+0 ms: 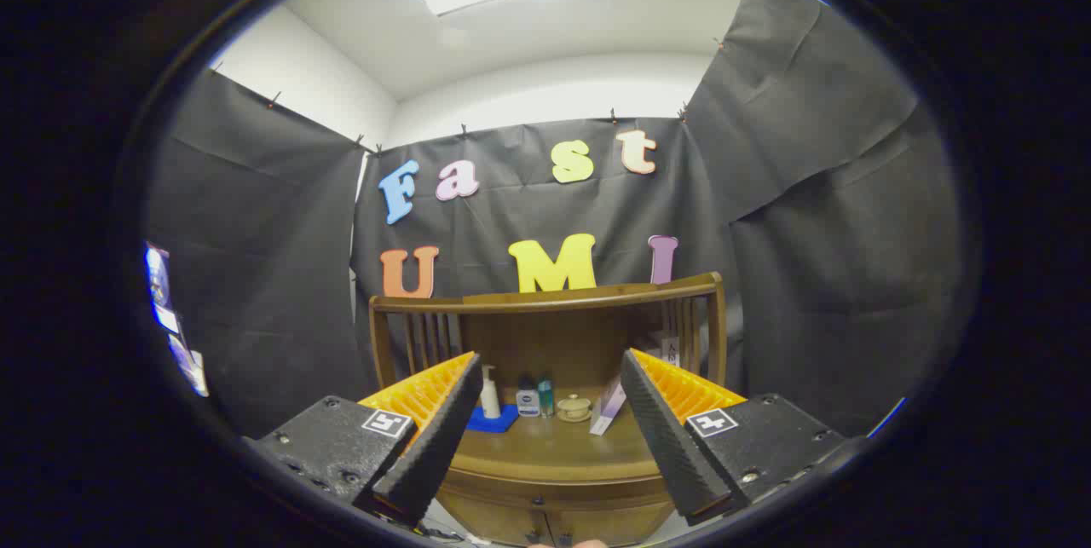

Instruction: Pull open the drawer, take out the items inside it, and place them on the countertop above the cabinet.

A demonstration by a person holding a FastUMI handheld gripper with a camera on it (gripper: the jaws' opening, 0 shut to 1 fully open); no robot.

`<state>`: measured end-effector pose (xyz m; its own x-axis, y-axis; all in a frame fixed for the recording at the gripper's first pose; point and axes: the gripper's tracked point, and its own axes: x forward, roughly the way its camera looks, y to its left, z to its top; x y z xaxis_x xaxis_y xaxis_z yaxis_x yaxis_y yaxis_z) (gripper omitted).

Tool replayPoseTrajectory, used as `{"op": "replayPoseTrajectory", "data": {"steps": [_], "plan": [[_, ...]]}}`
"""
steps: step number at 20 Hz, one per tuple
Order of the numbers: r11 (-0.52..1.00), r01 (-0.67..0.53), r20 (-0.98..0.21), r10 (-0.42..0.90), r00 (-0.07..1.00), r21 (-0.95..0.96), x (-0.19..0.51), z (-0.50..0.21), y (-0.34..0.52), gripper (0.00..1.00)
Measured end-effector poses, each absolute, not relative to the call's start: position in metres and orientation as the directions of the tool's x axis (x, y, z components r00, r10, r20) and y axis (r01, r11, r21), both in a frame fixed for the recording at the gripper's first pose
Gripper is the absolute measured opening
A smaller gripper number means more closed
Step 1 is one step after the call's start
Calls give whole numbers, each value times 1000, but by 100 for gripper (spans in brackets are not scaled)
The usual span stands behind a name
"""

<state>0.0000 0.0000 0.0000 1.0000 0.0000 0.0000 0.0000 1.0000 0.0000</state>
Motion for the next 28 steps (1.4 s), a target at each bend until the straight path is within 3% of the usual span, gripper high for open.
{"op": "replayPoseTrajectory", "data": {"steps": [14, 28], "plan": [[1000, -22, -8, 22, 1000, -5, 7, -8, 21, 100], [998, -54, -167, 56, 984, 19, 51, -158, 41, 100]]}}
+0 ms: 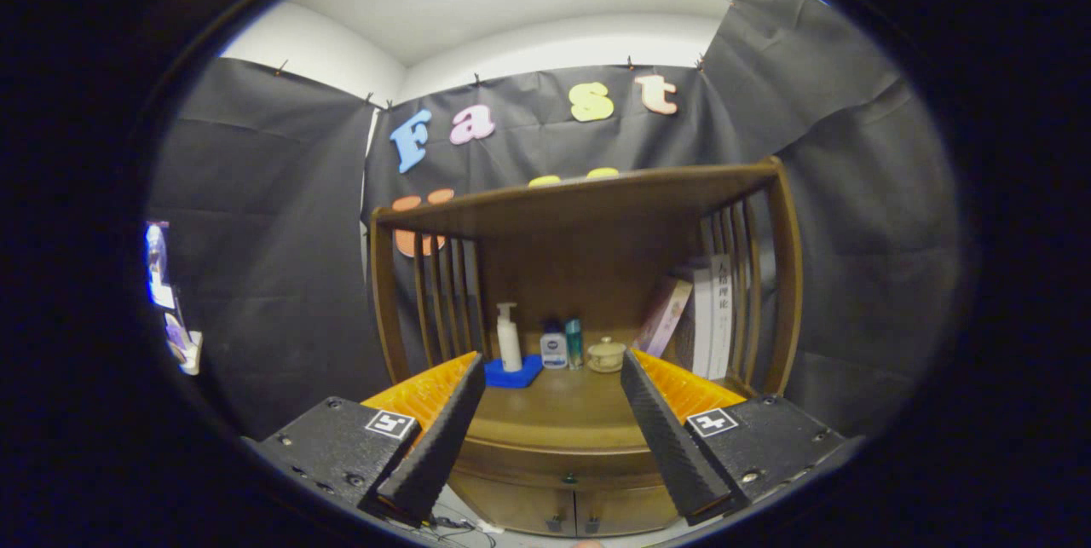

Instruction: Pull open the drawer, take out the items inside it, and place them on the countertop above the cabinet.

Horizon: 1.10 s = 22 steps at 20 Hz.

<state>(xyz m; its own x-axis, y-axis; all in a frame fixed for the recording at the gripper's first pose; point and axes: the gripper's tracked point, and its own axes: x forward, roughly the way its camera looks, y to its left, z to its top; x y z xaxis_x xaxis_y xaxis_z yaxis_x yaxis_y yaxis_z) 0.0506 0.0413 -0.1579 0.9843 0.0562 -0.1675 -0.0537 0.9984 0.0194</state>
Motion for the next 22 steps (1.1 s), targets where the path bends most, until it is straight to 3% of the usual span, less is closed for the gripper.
{"op": "replayPoseTrajectory", "data": {"steps": [14, 22], "plan": [[1000, -4, -338, 4, 941, 2, 86, -332, 35, 100], [997, 41, -422, -62, 904, -58, 100, -410, 24, 80]]}}
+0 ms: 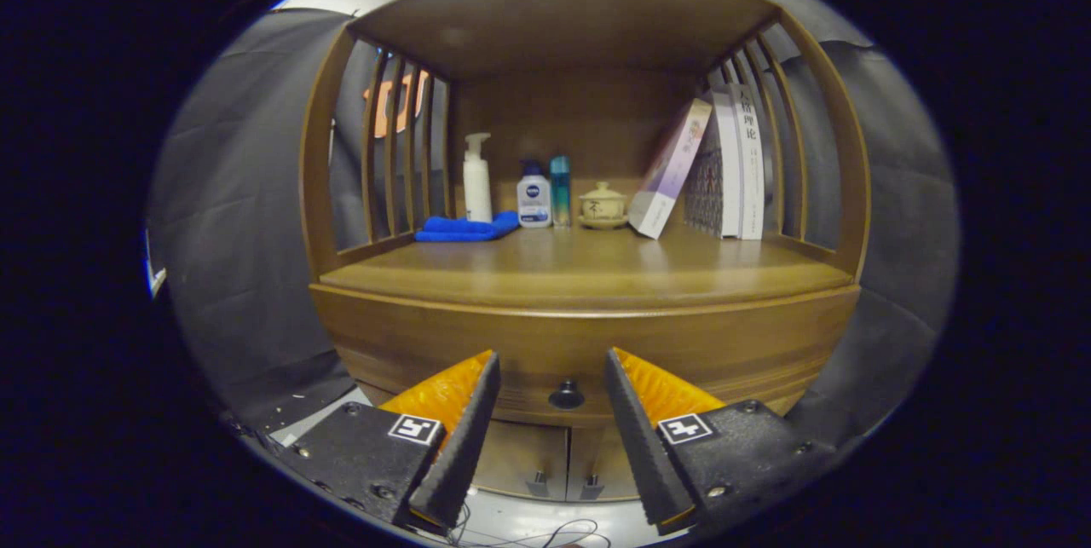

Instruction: Pull open the drawer, take out the items inside it, and place them on the countertop above the cabinet.

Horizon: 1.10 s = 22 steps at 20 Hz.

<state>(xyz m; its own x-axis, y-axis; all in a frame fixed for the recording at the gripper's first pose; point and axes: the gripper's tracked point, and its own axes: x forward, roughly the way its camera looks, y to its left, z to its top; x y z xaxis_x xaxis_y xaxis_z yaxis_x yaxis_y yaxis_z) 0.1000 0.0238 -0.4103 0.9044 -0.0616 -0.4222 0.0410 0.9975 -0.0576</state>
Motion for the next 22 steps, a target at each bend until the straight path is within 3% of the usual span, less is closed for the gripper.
{"op": "replayPoseTrajectory", "data": {"steps": [10, 22], "plan": [[985, 137, -426, -167, 889, -101, 122, -453, 11, 32], [987, 135, -454, -159, 877, -86, 119, -454, 9, 19]]}}
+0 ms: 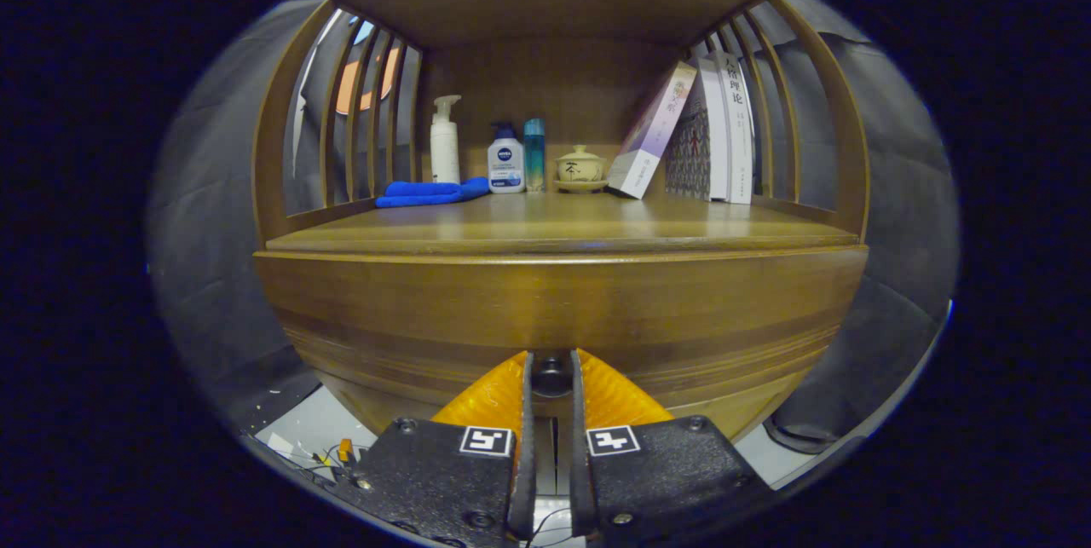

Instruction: Pull open the drawer, take out the items inside it, and place them on the countertop above the cabinet.

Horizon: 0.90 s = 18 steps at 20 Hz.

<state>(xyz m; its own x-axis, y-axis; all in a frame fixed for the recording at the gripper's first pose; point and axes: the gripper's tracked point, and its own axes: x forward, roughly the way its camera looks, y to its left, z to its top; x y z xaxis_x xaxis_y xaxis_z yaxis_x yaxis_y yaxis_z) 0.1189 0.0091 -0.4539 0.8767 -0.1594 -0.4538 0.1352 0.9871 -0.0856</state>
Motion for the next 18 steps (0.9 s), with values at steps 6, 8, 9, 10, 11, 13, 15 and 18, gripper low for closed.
{"op": "replayPoseTrajectory", "data": {"steps": [6, 8, 9, 10, 11, 13, 15, 18], "plan": [[989, 121, -464, -145, 874, -80, 96, -450, 12, 19], [989, 117, -459, -144, 877, -87, 91, -449, 11, 19], [989, 115, -456, -143, 879, -88, 84, -448, 12, 18], [990, 114, -455, -139, 879, -84, 79, -447, 14, 17], [991, 110, -458, -134, 879, -78, 72, -447, 15, 17], [992, 103, -464, -126, 877, -75, 61, -445, 16, 17], [991, 97, -467, -132, 874, -96, 50, -443, 17, 17], [990, 98, -475, -133, 870, -98, 35, -440, 20, 17]]}}
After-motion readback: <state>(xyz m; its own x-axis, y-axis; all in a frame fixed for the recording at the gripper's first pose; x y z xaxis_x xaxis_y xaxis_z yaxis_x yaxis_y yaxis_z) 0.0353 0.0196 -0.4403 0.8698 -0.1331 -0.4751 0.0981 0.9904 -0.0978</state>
